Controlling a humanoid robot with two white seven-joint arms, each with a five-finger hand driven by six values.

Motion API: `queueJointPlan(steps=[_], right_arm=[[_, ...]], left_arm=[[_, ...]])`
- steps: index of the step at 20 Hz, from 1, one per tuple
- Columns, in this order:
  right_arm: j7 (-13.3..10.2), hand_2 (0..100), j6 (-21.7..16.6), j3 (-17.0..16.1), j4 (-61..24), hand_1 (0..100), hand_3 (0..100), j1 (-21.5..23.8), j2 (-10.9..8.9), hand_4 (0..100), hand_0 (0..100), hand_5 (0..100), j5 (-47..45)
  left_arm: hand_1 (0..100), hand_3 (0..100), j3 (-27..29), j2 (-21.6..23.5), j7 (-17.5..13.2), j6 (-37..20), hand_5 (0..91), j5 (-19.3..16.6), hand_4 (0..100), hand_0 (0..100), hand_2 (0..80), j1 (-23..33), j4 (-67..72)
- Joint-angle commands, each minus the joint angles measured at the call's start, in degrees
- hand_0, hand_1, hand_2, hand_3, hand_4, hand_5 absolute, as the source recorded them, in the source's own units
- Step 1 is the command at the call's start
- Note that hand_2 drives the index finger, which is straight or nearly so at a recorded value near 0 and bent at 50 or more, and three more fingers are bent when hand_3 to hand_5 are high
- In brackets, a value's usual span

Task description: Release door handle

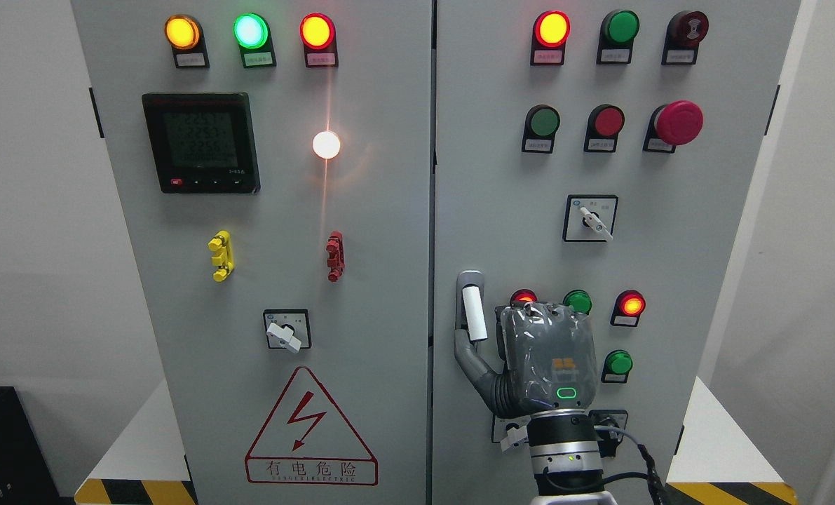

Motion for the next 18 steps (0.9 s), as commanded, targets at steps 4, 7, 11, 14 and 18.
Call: queueJointPlan(steps=[4,7,11,14,18], right_arm=[[0.0,98,0.0,-0.5,-0.2,42,100,0.0,0.00,100,45,100,-0.1],[0.0,98,0.0,-0.5,-0.2,42,100,0.0,0.00,100,46,100,-0.1],[-0.1,98,0.0,-0.5,-0.2,42,100,0.0,0.00,100,46,100,-0.1],[-0.1,98,0.1,-0.5,-0.3,42,100,0.0,0.00,100,47,100,-0.1],[-0.1,98,0.1,-0.5,-0.3,42,100,0.1,0.00,100,47,100,-0.1]], left_arm=[[56,0,0.0,0.0,0.0,0.0,0.0,0.0,0,12,0.0,0.5,0.0],[56,0,0.0,0.0,0.0,0.0,0.0,0.0,0,12,0.0,0.5,0.0],[56,0,0.0,0.0,0.0,0.0,0.0,0.0,0,12,0.0,0.5,0.0],[56,0,0.0,0.0,0.0,0.0,0.0,0.0,0,12,0.0,0.5,0.0],[56,0,0.0,0.0,0.0,0.0,0.0,0.0,0,12,0.0,0.5,0.0]])
